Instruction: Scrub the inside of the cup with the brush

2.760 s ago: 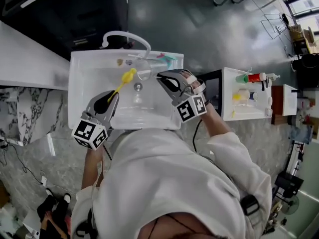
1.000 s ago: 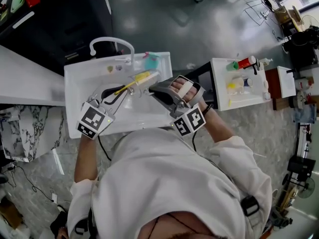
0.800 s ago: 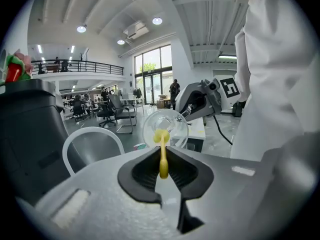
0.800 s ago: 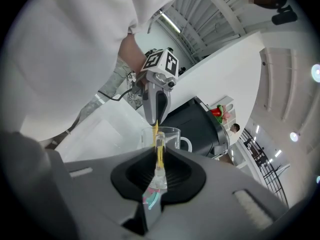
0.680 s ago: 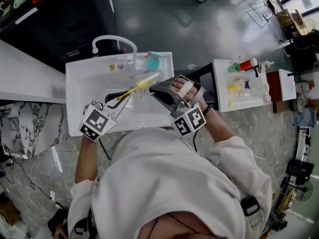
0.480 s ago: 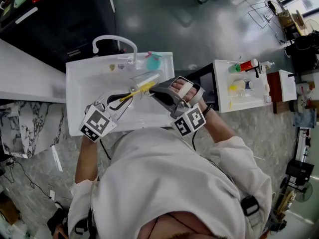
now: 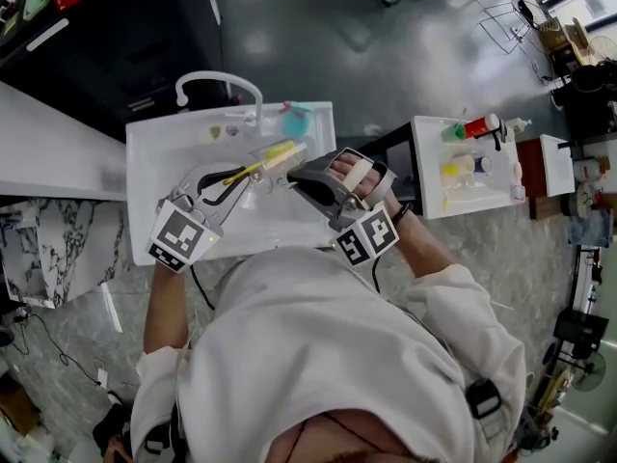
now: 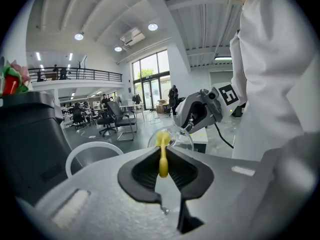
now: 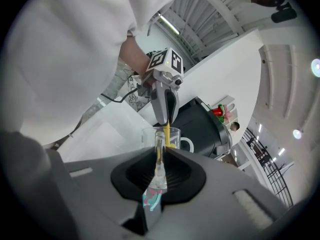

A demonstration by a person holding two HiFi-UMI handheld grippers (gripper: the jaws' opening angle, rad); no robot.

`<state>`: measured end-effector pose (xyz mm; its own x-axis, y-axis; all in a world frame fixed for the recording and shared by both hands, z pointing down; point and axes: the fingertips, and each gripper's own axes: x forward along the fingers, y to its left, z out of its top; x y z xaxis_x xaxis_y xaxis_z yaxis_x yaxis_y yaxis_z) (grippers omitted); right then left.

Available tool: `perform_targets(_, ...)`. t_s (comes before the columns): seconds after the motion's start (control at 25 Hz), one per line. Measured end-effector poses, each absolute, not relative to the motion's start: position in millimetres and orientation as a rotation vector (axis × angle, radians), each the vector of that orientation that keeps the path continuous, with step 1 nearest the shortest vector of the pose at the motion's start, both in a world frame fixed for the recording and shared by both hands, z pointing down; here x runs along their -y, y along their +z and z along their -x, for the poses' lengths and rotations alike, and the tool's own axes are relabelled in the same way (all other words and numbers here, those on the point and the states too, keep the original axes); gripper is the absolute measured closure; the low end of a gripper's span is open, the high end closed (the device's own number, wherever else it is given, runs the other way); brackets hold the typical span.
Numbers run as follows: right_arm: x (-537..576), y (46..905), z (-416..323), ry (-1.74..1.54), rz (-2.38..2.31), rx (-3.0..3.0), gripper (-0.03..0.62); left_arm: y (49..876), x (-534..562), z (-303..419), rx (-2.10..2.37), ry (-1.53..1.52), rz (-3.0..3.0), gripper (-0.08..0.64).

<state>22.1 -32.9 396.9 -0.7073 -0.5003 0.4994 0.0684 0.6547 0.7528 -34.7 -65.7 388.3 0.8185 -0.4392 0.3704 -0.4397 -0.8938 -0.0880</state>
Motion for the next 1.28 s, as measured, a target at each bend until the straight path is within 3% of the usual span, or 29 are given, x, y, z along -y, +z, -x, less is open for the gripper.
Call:
perform_targets(0.68, 35, 403, -24, -0.986, -0.28, 2.19, 0.568, 430, 46, 32, 0.612, 0.731, -2.89, 0.522)
perform_targets(1.28, 30, 403, -31, -1.006, -0.261, 2.185, 0.568, 387, 56, 17, 0.661, 0.646, -2.997, 0.522)
